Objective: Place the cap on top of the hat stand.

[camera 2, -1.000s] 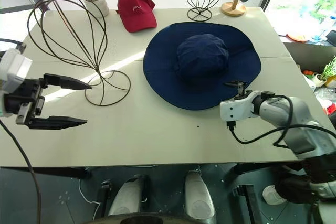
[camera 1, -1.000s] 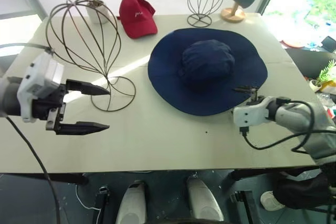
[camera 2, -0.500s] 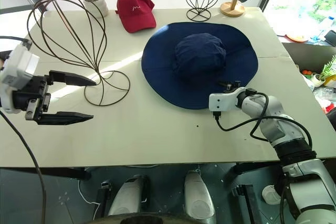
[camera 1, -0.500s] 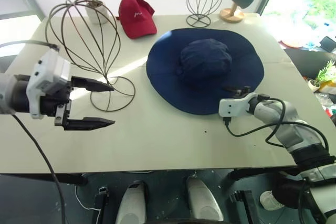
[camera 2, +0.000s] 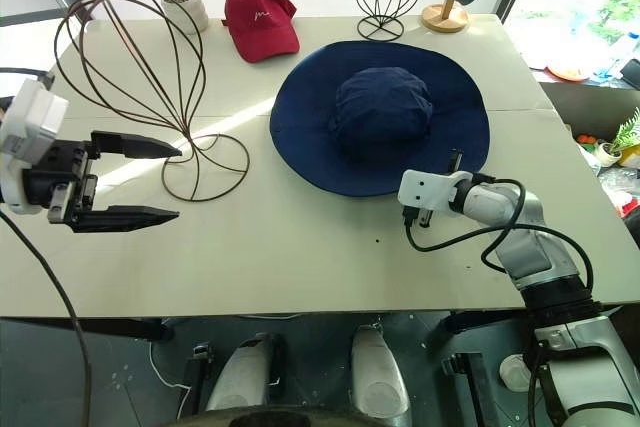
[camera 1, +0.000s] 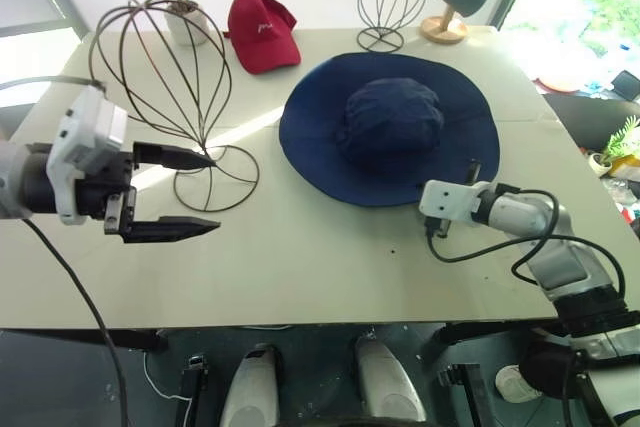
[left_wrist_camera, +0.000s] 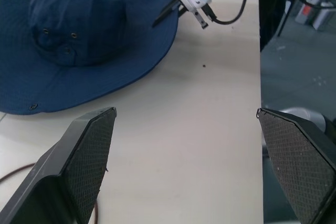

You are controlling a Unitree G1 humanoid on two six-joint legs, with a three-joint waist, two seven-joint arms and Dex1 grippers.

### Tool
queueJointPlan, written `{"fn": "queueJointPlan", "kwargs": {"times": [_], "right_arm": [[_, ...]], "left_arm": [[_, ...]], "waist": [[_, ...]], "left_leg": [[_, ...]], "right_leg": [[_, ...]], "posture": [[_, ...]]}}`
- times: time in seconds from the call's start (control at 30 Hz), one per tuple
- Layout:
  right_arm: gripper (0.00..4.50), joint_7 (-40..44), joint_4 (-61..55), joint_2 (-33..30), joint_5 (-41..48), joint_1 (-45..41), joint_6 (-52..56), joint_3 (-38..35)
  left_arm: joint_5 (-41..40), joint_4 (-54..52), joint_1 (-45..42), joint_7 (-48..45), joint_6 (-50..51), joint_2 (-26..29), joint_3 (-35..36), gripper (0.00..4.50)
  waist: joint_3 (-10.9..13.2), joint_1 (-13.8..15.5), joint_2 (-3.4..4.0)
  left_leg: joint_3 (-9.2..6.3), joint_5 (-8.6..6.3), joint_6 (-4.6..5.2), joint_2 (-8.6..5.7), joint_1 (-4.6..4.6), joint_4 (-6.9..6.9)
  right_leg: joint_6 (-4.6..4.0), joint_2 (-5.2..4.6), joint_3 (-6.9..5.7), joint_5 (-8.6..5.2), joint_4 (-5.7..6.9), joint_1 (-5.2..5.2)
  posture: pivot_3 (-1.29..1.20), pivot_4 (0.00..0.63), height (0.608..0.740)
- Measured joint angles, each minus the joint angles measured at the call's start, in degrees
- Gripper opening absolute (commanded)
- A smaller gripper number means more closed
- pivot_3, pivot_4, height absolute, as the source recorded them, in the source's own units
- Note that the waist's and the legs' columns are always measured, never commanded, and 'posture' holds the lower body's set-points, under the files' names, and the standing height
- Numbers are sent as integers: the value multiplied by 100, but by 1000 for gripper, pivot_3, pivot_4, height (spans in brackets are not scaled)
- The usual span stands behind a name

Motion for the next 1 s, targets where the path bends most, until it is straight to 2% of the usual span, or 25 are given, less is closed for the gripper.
{"fn": "queueJointPlan", "kwargs": {"times": [0.2, 0.43, 0.7, 1.0], "right_arm": [[81, 485, -726, 144, 1362, -881, 1800, -616], [81, 733, -216, 112, 1987, -2617, 2505, -711], [81, 621, 1875, 717, 1889, -5078, 1761, -466], [81, 278, 3801, 1448, 1231, -6313, -110, -21]], "left_arm": [[-563, -84, 98, 482, 462, -79, 820, 4500], [-952, -367, 452, 1014, 790, -224, 1587, 4500], [-1465, -444, 1028, 1635, 1211, -396, 2773, 4500], [-1237, -329, 2117, 1690, 1359, -498, 3923, 4500]], "waist": [[5, -5, 1], [9, -5, 2], [15, -41, 1], [16, -107, 1]], "left_leg": [[-7, 0, 0, 1, 2, 1], [-8, 0, 0, 1, 0, 1], [-7, -1, 1, 3, -3, -12], [-8, -1, 0, 3, -4, -18]], "right_leg": [[3, 2, -3, 1, 12, -1], [-2, 2, -4, -1, 11, -4], [1, 3, -7, 1, 25, -23], [-2, 3, -10, 0, 27, -26]], "posture": [[0, 150, 740], [0, 150, 740], [0, 150, 740], [0, 150, 740]]}}
